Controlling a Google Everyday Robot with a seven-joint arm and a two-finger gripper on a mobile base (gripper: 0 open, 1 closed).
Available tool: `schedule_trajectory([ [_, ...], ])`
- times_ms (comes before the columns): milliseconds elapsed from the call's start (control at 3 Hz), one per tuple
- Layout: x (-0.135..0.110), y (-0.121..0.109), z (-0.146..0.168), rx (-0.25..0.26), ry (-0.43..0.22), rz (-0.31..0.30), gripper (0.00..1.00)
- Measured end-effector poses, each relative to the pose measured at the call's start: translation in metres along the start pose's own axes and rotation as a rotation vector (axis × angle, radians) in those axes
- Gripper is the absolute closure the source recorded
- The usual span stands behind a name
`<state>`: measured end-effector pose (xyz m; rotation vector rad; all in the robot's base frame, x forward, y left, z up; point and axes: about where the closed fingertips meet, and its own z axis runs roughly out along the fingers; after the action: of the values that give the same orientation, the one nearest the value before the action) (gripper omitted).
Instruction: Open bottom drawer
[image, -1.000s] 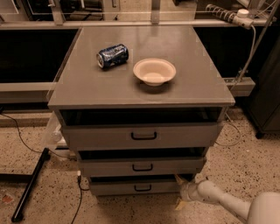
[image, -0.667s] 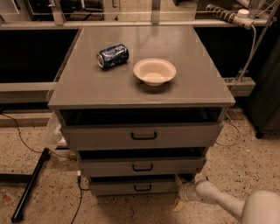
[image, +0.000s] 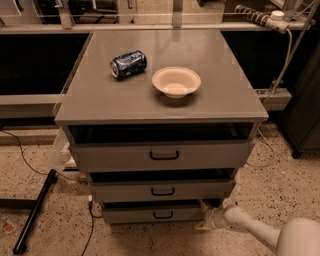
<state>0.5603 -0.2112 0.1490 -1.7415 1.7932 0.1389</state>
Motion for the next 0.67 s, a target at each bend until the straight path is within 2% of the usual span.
schedule_trajectory([
  [667,-0.0080,-0.0071,-0.0148,0.000,0.000,0.000,0.88],
])
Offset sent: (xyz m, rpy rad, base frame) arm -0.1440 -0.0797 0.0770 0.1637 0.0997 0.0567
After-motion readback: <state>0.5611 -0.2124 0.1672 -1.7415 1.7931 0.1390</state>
